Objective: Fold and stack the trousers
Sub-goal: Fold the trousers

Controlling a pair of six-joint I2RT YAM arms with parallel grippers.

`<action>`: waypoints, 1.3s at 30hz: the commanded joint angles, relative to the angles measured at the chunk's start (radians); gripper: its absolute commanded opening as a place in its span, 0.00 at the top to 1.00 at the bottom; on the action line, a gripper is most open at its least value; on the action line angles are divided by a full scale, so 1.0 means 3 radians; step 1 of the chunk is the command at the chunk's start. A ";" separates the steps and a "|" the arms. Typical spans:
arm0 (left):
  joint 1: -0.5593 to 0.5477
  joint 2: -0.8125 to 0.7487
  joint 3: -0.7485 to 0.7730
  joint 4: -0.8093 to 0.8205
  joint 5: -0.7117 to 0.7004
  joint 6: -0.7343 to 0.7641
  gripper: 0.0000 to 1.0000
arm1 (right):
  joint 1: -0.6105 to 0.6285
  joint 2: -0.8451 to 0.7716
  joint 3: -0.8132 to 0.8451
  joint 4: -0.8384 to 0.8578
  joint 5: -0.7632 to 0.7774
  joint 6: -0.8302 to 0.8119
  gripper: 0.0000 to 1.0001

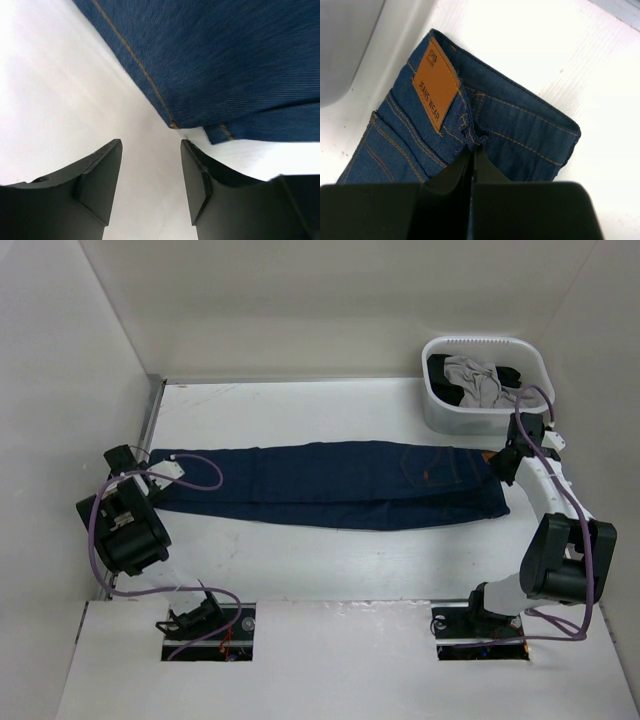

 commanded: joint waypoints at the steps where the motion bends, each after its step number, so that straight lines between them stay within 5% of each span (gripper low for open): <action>1: -0.0075 -0.0374 -0.0076 -0.0116 0.0326 0.0066 0.50 | 0.0001 -0.0016 0.0163 0.0054 0.0067 -0.0106 1.00; 8: -0.0004 -0.0549 0.0067 -0.1103 0.0838 0.0347 0.48 | 0.0001 -0.0031 0.0066 0.0126 0.0062 -0.0106 1.00; 19: -0.0147 -0.0166 0.0230 -0.0690 0.0444 0.0204 0.53 | 0.0006 -0.0128 -0.0036 0.0172 0.0062 -0.0132 1.00; 39: -0.0178 0.0105 0.0384 -0.0311 0.0250 0.0689 0.61 | -0.0009 -0.0226 -0.0149 0.0202 0.0026 -0.0157 1.00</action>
